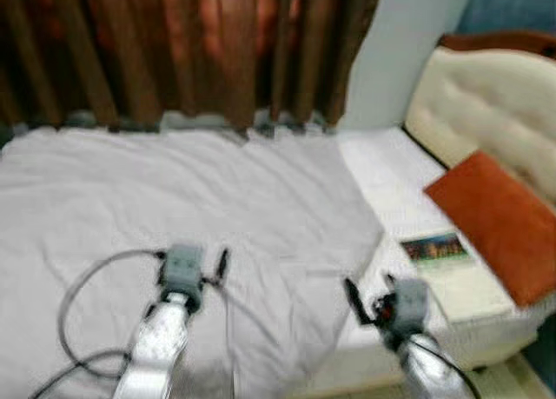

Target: Clean up the room

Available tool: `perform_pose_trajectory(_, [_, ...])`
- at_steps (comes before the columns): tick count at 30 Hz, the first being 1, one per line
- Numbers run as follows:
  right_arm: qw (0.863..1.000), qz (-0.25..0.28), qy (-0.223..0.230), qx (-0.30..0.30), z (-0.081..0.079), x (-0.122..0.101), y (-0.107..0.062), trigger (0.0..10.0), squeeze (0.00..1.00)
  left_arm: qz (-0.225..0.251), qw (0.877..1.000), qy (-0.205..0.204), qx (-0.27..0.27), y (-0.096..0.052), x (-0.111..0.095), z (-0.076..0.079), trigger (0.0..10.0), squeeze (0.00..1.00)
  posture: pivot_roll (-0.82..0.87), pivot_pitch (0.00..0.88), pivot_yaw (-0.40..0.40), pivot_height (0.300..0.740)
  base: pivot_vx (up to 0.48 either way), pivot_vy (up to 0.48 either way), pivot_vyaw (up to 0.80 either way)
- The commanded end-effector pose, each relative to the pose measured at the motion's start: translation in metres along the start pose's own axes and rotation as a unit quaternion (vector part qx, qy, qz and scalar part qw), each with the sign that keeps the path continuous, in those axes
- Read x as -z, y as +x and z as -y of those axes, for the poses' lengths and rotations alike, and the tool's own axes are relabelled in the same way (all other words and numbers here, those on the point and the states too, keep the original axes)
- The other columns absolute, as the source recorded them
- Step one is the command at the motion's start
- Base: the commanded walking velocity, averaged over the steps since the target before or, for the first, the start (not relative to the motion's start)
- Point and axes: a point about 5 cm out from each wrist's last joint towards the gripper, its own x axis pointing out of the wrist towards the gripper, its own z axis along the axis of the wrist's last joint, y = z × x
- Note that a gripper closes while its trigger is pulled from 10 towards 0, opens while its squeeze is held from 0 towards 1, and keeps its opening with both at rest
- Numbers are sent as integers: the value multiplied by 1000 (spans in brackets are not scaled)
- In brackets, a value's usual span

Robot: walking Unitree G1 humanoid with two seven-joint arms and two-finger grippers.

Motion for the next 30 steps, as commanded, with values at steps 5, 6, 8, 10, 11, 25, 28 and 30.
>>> perform_pose_trajectory(5, [999,-30,-8,11,8,10,-20,10000,0,-26,998,-6,52,24,4,13,10000,0,35,141,-94,740,445,0,0])
perform_pose_trajectory(6, [999,-32,-7,12,7,11,-26,10000,0,-37,997,-6,65,31,6,16,10000,0,28,166,-94,740,446,0,0])
perform_pose_trajectory(8, [999,-35,-6,11,2,10,-46,10000,0,-56,995,-18,83,42,7,18,10000,0,-8,263,-89,740,0,0,0])
perform_pose_trajectory(10, [999,-46,-11,10,-5,10,-71,10000,0,-88,994,-16,66,55,10,11,10000,0,-74,386,-76,740,0,0,0])
perform_pose_trajectory(11, [998,-54,-12,10,-8,11,-83,10000,0,-98,994,-14,50,61,9,5,10000,0,-116,447,-74,740,0,0,0])
perform_pose_trajectory(25, [987,-150,-6,47,-29,-18,-213,10000,0,-54,975,-204,-69,82,-13,-38,10000,0,-353,675,-113,740,0,0,0])
perform_pose_trajectory(28, [985,-167,-6,49,-32,-19,-222,10000,0,-30,955,-287,-74,85,-20,-40,10000,0,-368,686,-119,740,0,0,0])
perform_pose_trajectory(30, [983,-177,-2,52,-36,-23,-228,10000,0,-18,927,-368,-73,87,-21,-36,10000,0,-376,692,-114,740,0,0,0])
